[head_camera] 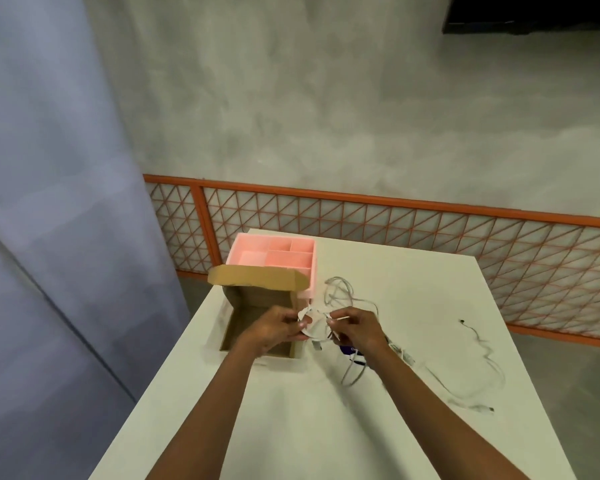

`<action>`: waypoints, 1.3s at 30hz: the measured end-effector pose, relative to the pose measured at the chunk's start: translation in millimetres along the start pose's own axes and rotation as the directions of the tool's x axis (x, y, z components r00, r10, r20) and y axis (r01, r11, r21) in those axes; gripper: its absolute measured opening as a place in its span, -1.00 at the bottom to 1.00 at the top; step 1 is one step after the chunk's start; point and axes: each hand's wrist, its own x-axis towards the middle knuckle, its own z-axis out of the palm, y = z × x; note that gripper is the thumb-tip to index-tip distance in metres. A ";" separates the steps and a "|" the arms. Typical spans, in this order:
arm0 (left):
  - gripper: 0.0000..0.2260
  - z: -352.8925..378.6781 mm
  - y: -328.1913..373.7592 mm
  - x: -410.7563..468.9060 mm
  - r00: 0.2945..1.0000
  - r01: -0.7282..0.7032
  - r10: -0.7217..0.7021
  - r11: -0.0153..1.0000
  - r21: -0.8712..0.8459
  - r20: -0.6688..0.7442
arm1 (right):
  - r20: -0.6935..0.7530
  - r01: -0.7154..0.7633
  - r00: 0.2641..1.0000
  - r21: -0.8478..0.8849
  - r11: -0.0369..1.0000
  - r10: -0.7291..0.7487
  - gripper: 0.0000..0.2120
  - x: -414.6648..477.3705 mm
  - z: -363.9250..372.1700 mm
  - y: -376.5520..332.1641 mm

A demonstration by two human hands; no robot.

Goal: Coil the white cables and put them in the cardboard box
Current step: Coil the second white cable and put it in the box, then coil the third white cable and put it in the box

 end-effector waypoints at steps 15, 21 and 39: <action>-0.90 -66.1 -69.9 23.8 0.891 0.032 -0.106 0.985 -0.172 -0.441 | -0.112 -0.011 0.992 -0.481 0.877 -0.049 -0.88 47.5 99.2 39.9; -0.79 -74.0 -86.2 41.9 0.847 0.204 -0.274 0.959 -0.197 -0.456 | 0.001 -0.036 0.999 -0.651 0.758 0.048 -0.77 66.7 115.5 53.3; -0.79 -62.0 -102.3 54.1 0.810 0.289 0.082 0.807 0.516 -0.581 | 0.231 -0.023 0.947 -0.641 0.767 0.221 -0.77 65.0 92.4 19.2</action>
